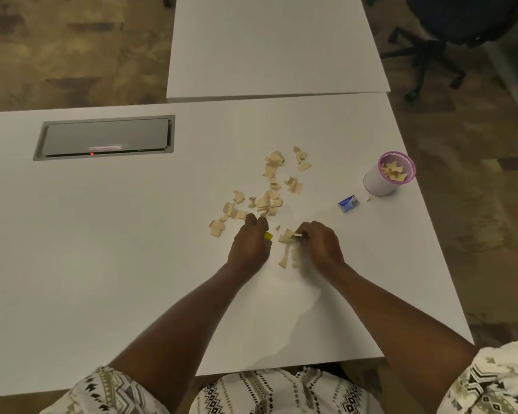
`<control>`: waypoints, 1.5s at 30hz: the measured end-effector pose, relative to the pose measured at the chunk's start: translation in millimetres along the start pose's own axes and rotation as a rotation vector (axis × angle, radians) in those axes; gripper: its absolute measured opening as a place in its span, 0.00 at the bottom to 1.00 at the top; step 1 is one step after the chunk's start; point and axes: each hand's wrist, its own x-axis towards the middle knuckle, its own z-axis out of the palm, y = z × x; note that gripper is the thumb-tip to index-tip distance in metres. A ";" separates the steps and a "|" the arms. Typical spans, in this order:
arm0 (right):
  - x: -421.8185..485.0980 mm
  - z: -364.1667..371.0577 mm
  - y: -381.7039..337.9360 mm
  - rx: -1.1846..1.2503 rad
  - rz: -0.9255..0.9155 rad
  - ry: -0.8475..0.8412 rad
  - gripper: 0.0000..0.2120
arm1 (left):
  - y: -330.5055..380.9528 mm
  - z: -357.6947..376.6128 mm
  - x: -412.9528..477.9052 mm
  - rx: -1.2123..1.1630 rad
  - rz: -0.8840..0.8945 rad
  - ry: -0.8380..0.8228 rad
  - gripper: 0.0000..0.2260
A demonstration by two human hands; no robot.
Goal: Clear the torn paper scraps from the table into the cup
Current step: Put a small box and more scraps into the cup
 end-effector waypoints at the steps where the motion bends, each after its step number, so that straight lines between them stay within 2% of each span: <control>1: 3.2 -3.1 1.7 0.041 0.032 0.005 0.09 | 2.9 0.7 2.7 -0.004 0.000 0.010 0.06; 3: 10.0 -12.9 5.1 0.149 0.105 0.004 0.07 | 10.7 3.3 8.4 -0.017 -0.002 0.028 0.02; 6: 20.2 -29.8 14.8 0.290 0.166 0.001 0.06 | 28.2 9.2 19.7 -0.019 -0.027 0.047 0.03; 11: 40.8 -74.1 36.7 0.395 0.169 0.034 0.01 | 75.7 17.0 49.2 -0.120 -0.065 0.109 0.04; 16: 68.9 -134.7 70.9 0.400 0.167 0.199 0.04 | 141.8 21.7 91.8 -0.210 0.005 0.151 0.04; 20: 97.1 -175.7 101.3 0.241 0.163 0.304 0.09 | 197.4 27.8 132.5 -0.262 0.036 0.180 0.05; 24: 128.0 -192.3 119.7 0.237 0.228 0.237 0.13 | 236.3 36.8 167.9 -0.220 0.063 0.173 0.07; 32: 145.6 -203.4 127.8 0.242 0.192 0.075 0.19 | 258.7 60.9 200.8 -0.055 0.079 0.115 0.07; 35: 142.7 -210.5 129.2 0.218 0.162 0.074 0.18 | 258.3 67.1 202.9 -0.033 0.116 0.104 0.08; 38: 136.9 -216.1 129.3 0.204 0.140 0.149 0.18 | 257.5 69.9 203.4 -0.004 0.168 0.052 0.10; 42: 126.7 -211.9 129.6 0.018 -0.102 0.213 0.19 | 253.6 66.2 197.6 -0.026 0.244 0.029 0.13; 45: 121.9 -196.2 135.8 -0.165 -0.270 0.100 0.21 | 240.6 61.7 190.6 -0.051 0.200 0.072 0.16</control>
